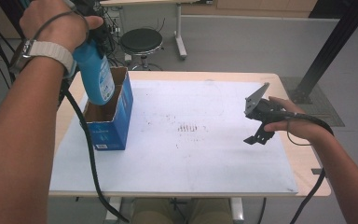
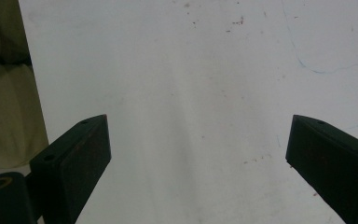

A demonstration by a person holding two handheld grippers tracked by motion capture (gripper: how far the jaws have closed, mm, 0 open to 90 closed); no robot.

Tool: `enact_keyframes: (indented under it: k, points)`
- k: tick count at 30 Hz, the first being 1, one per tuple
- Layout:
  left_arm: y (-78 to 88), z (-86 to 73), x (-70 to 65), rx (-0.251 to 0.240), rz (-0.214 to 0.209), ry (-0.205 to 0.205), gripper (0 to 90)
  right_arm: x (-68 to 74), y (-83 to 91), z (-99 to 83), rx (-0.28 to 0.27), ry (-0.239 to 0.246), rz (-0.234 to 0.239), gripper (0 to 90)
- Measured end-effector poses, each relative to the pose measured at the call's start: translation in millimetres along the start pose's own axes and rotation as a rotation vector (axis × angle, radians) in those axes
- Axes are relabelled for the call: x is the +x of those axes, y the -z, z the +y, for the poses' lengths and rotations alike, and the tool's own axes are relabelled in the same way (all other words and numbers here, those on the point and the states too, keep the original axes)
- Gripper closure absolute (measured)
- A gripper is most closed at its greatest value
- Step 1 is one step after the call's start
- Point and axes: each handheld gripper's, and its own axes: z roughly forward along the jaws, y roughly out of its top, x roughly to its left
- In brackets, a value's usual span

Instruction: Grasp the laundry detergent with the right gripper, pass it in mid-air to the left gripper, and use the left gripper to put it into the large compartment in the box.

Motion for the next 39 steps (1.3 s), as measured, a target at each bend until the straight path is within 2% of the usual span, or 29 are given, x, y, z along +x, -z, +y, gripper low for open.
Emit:
enact_keyframes:
  k: [8,14,29,39]
  points:
    - [-8.7,4.1,6.8,0.001,0.013,0.019,37.5,-0.7,0.5,-2.9,0.002,-0.013,0.0,6.4]
    - [-15.8,6.4,13.6,0.004,0.007,0.032,37.5,-1.8,-0.1,-3.7,0.005,-0.019,0.0,6.4]
    - [-41.3,9.6,24.2,0.02,0.009,0.039,37.5,-5.2,-7.2,-3.3,0.01,-0.031,0.01,6.4]
    - [-48.9,10.3,28.9,0.022,0.002,0.05,37.5,-6.4,-8.0,-2.1,0.01,-0.034,0.009,6.4]
